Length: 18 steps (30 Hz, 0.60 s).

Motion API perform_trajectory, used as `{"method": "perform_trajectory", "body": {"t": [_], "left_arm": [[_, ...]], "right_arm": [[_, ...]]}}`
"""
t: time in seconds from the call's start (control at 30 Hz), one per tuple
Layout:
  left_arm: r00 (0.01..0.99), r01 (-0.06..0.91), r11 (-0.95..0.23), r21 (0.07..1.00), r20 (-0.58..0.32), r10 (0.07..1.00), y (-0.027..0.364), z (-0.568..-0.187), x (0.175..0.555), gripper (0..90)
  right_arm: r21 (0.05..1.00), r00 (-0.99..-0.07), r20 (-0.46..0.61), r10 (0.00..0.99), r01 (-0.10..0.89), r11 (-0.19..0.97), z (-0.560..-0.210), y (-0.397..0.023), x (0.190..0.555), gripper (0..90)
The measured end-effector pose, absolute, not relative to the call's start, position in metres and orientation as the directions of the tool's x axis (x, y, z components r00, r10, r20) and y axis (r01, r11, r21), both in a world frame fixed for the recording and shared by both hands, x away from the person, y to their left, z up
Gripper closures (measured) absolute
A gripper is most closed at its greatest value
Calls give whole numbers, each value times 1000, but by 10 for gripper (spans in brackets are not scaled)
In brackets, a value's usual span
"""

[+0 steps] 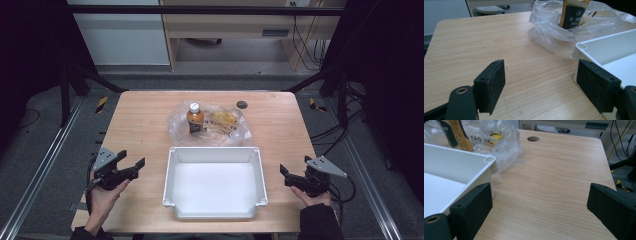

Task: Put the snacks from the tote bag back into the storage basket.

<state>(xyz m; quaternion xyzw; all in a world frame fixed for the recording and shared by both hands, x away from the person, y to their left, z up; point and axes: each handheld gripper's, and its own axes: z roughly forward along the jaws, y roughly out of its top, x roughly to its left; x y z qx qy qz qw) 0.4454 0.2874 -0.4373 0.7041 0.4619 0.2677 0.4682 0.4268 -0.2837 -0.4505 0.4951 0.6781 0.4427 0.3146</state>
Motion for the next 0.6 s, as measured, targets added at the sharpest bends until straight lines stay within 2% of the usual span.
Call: {"method": "perform_trajectory", "body": {"t": [0.6], "left_arm": [[459,374,-167,912,-25,888,276,-432,444,241]], "right_arm": [[915,-343,9,939,381,130,-449,-280,426,61]]}}
